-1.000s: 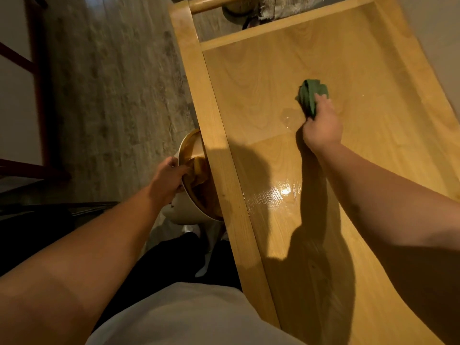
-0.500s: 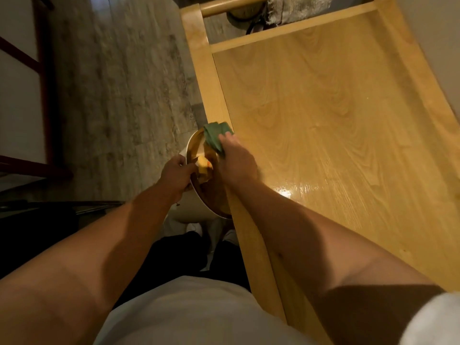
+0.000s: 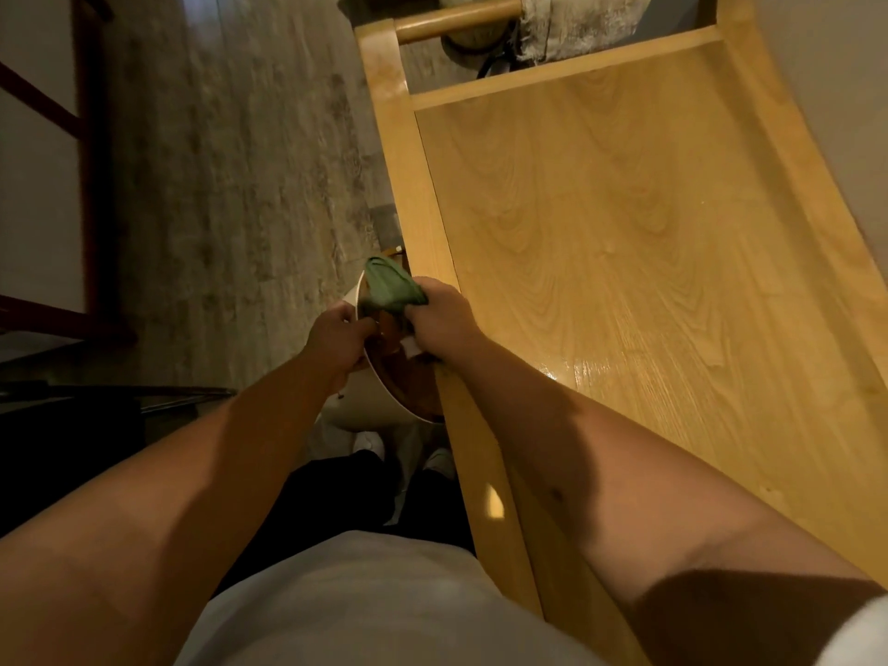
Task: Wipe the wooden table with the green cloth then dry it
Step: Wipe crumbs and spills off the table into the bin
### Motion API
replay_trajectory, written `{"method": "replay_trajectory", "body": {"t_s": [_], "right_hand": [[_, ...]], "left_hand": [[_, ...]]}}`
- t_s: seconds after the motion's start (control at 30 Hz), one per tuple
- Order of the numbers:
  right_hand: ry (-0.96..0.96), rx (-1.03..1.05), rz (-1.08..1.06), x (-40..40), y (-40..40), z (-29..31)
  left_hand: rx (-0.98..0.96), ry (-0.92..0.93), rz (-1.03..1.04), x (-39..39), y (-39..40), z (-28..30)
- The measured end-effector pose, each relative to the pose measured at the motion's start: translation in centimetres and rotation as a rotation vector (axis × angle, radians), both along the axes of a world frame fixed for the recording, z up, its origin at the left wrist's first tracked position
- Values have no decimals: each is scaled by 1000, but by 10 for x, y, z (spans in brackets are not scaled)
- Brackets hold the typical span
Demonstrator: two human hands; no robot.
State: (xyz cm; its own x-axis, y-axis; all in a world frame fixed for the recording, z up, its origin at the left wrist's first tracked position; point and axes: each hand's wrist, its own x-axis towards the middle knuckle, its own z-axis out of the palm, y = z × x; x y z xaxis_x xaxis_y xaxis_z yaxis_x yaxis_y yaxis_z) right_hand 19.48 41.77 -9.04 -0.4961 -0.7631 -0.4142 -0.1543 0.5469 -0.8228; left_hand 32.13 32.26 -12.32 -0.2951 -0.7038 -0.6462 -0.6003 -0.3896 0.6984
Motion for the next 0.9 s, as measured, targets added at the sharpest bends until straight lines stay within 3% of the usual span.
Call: {"method": "replay_trajectory", "body": {"t_s": [0.3,0.47,0.63,0.77,0.9], "right_hand": [[-637,-97,-322,-31,31,8],[-701,-151,-518,-86,45,12],[-421,-225,-669,-152,58,21],[52,-66,-651,-199,67,5],[314,54,-760,-231,71,-12]], "left_hand": [[41,-64,42,11,-14,-1],[29,-71,32,14,-33,7],[38,-82,62,9,-50,12],[11,-106,101,1,-69,9],[-4,-101,135,-6,-83,5]]}}
